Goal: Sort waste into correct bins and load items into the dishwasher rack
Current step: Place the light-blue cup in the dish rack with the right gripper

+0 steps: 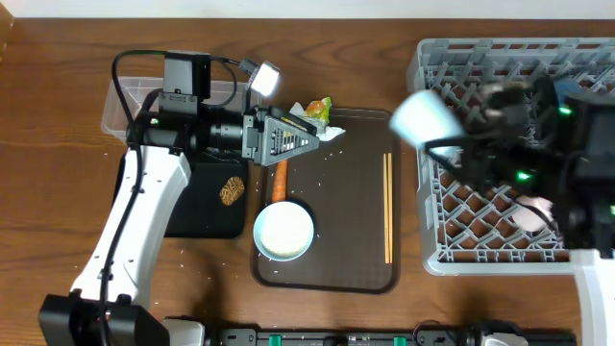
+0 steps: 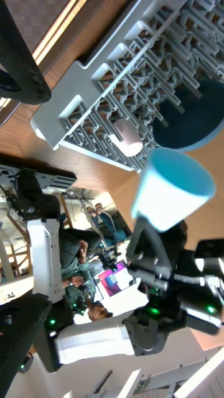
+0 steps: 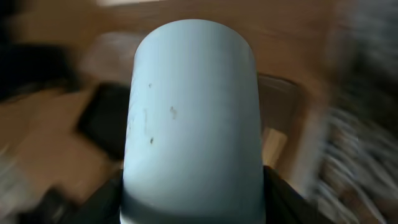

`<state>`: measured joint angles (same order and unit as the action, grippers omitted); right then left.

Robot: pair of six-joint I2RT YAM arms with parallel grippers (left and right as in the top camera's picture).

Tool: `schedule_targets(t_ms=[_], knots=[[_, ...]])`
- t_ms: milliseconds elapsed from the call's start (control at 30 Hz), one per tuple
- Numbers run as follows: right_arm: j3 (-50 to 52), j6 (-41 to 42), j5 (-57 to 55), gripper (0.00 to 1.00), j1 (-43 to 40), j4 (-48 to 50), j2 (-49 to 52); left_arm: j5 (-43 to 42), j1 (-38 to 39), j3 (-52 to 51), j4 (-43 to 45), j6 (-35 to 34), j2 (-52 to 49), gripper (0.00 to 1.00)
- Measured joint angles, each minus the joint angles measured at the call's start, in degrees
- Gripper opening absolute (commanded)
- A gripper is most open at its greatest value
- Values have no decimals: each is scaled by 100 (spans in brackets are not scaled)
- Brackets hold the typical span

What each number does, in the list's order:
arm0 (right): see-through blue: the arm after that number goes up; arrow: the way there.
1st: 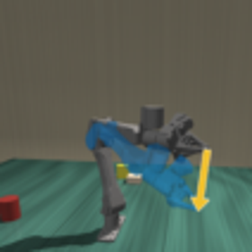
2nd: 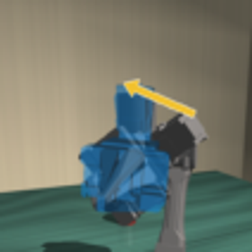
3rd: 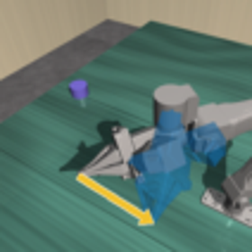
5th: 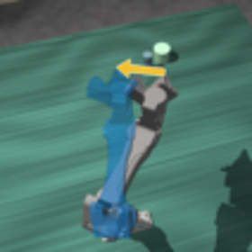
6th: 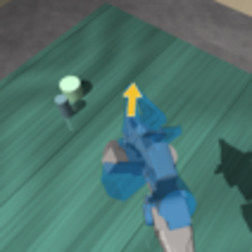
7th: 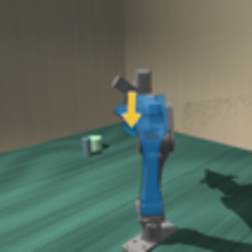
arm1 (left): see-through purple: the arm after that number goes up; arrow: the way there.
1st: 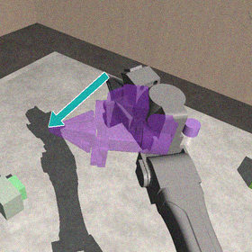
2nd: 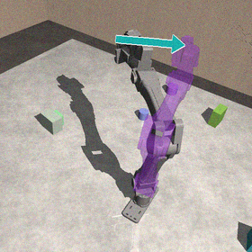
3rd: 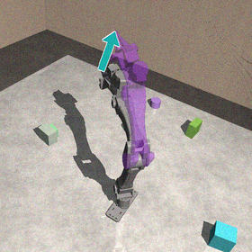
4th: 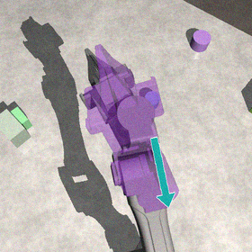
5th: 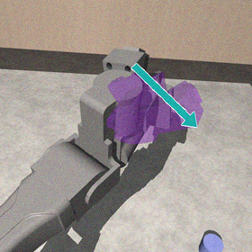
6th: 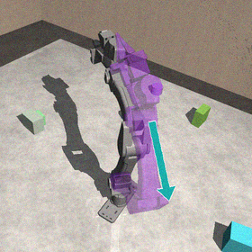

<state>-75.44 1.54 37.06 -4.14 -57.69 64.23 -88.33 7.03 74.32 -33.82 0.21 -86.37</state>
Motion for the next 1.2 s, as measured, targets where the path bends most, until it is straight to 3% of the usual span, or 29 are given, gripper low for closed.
schedule_targets(t_ms=[267, 567, 967, 1200], knots=[[4, 745, -1801, 36, -2184, -940, -101, 2, -24, 0, -2, 0, 0, 98], [9, 1443, -2697, 38, -3965, -885, 551, 2, -24, 0, -2, 0, 0, 98], [11, 1790, -2774, 38, -4266, -522, 1777, 46, -24, 0, -2, 0, 0, 98], [15, 1969, -2796, 66, -4266, -614, 2059, 133, -24, 0, -2, -22, 0, 98]])
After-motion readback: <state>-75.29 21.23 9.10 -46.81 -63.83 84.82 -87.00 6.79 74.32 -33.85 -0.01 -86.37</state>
